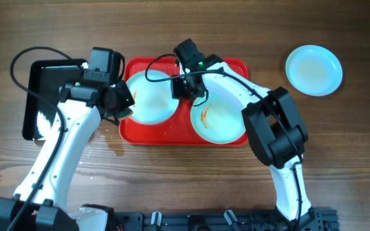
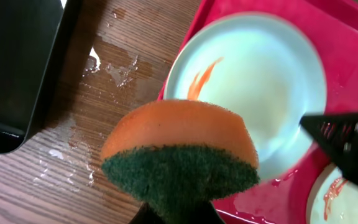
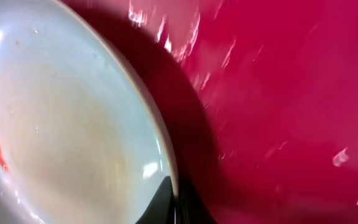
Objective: Clean dirty plates on tray and stack at the side
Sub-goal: 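Grip the rim of the next left white plate with the right gripper, then lower the sponge onto the held plate and scrub it with the left gripper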
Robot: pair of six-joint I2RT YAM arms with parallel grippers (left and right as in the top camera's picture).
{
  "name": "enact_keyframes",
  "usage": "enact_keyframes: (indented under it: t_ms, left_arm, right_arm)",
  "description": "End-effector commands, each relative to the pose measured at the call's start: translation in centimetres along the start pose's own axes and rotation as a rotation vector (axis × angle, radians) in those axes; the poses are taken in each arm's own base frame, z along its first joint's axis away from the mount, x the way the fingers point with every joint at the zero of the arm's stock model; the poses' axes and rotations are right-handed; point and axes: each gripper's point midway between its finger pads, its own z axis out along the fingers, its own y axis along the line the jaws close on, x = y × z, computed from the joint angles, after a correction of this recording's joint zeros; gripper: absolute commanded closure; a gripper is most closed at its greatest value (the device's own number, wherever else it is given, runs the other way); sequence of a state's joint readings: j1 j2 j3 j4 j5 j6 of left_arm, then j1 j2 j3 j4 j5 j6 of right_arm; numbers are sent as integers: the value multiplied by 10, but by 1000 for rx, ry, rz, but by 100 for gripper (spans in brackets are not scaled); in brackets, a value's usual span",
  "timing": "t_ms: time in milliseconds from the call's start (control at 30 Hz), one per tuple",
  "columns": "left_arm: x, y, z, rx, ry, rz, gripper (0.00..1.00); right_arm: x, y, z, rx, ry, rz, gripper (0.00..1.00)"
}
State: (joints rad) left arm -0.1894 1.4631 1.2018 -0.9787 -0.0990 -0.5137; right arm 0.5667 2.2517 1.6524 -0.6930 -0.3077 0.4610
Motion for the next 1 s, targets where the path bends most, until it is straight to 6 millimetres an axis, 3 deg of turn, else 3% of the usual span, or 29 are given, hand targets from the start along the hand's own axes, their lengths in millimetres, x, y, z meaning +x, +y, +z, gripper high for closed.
enact_keyframes:
  t_ms: [0, 167, 500, 667, 967]
  left_arm:
    - [-6, -4, 11, 2, 5, 81, 96]
    - [1, -5, 29, -11, 64, 185, 96]
    - [29, -34, 69, 125, 249, 213, 96]
    - [29, -38, 79, 138, 259, 213, 96]
    - [27, -58, 93, 229, 262, 208, 96]
  right_arm:
    - [42, -11, 26, -22, 174, -137, 96]
    - [39, -22, 22, -13, 177, -119, 96]
    - [17, -61, 6, 70, 122, 22, 96]
    - [19, -59, -4, 74, 124, -30, 96]
    - [27, -55, 2, 181, 118, -93, 96]
